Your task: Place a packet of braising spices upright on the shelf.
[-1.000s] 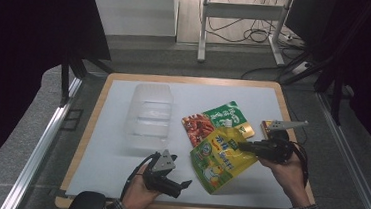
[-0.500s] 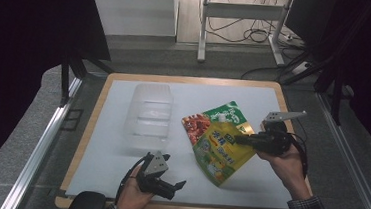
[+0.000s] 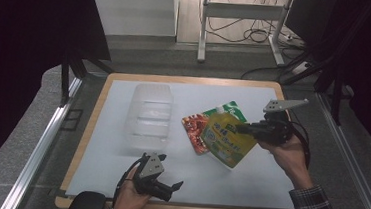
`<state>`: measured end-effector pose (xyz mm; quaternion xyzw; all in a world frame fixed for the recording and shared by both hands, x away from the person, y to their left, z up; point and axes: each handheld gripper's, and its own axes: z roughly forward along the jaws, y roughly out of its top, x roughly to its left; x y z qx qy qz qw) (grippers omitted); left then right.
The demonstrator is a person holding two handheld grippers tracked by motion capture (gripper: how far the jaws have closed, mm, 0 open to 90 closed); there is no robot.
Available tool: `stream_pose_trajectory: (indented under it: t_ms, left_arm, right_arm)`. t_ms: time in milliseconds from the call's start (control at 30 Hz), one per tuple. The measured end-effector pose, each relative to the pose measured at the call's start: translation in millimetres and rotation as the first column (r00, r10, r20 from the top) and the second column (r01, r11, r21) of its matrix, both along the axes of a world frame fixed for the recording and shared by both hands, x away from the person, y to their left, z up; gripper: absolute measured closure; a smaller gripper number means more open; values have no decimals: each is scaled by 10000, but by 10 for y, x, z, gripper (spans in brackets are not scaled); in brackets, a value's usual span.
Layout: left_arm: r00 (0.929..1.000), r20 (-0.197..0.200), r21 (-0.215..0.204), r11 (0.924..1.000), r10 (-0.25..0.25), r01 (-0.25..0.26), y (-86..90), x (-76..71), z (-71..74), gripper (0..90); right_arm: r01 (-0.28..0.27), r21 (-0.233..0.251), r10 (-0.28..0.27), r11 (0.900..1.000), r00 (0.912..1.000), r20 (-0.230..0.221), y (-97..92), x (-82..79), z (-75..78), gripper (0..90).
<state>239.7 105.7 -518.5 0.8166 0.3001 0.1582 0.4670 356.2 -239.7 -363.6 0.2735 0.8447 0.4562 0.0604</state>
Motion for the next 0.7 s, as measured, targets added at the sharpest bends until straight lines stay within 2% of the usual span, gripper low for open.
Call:
stream_pose_trajectory:
  t_ms: [133,300,367,500,700]
  left_arm:
    - [10000,-85,-102,9999,-37,36,16,-16,-8,0]
    - [9998,177,253,9996,-120,115,2,-43,-21,0]
    - [9995,305,376,9993,-10,-2,2,-54,-24,0]
    - [9992,380,271,9995,152,-163,31,-67,-14,0]
    - [9996,241,138,9997,174,-178,66,-76,-19,0]
  right_arm:
    - [-40,9,40,10000,9999,124,22,60,41,890]
    - [-46,189,46,9998,10000,6,49,172,52,890]
    - [-79,249,80,9997,10000,-10,69,211,53,890]
    - [-130,319,131,9994,9999,1,126,284,61,890]
    - [-137,342,132,9993,9998,157,208,381,89,890]
